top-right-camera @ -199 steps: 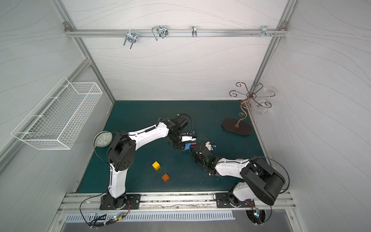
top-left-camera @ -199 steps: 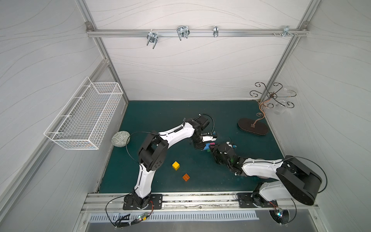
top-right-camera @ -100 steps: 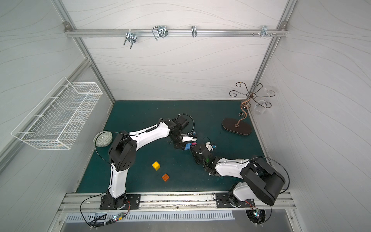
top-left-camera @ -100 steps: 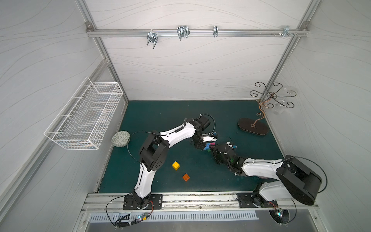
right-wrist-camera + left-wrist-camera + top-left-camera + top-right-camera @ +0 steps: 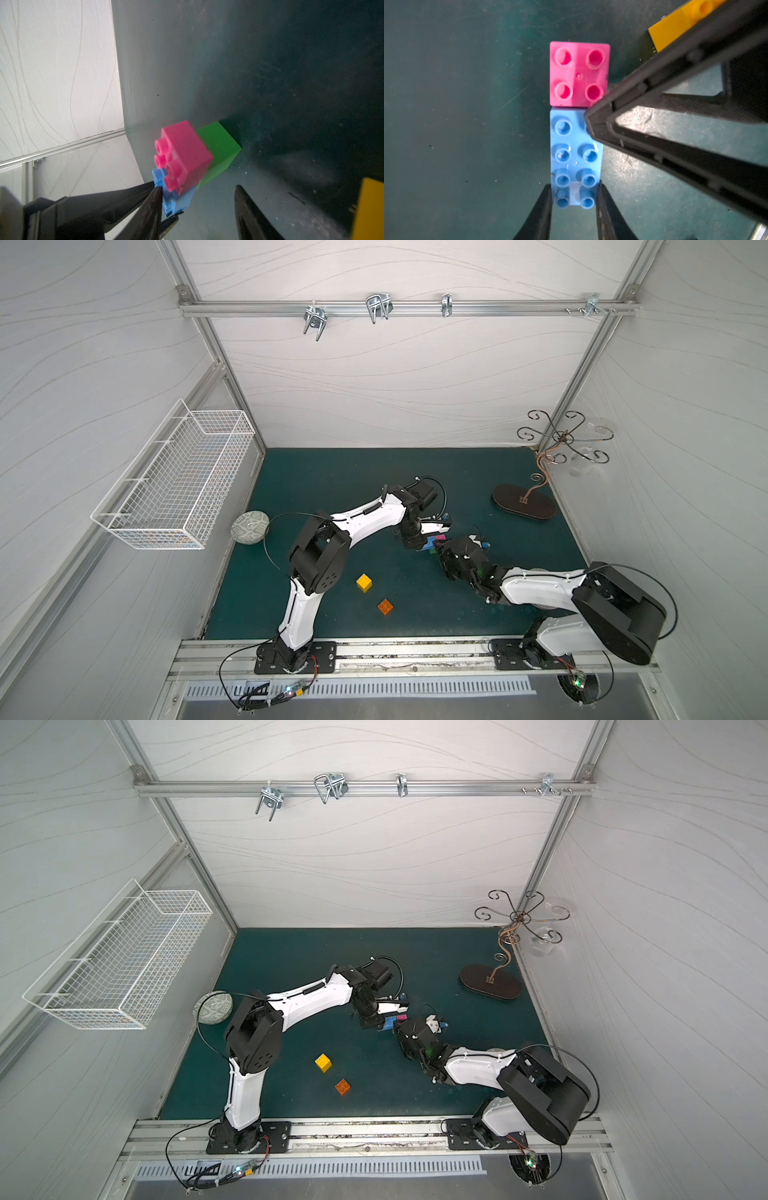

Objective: Assemble the number 4 with lego
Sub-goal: Assemble the lego brick with the lego brick.

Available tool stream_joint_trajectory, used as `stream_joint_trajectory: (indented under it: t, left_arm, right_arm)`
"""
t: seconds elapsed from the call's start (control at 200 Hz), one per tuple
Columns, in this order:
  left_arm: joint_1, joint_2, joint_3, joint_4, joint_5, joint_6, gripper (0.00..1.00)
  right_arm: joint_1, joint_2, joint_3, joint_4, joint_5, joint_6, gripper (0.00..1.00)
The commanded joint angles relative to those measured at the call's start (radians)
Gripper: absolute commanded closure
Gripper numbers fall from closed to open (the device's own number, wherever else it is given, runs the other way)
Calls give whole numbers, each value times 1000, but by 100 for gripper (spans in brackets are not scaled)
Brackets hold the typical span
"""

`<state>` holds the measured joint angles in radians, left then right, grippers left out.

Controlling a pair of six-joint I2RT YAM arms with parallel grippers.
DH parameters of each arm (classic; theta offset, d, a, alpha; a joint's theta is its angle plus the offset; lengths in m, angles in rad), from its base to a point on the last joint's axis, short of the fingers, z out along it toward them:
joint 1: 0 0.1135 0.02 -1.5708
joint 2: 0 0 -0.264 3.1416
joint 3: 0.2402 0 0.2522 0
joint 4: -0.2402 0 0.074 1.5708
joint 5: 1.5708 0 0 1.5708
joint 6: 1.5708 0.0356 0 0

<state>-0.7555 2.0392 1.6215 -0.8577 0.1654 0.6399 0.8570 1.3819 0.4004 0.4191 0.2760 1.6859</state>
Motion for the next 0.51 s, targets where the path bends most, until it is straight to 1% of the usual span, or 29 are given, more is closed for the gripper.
stream_joint_trajectory:
  t: [0.0, 0.5]
  left_arm:
    - [2, 9, 53, 15, -23, -10, 100]
    - [2, 3, 60, 29, -39, -22, 90]
  right_arm:
    - [6, 31, -36, -197, -15, 14, 45]
    - [4, 16, -34, -247, -14, 23, 48]
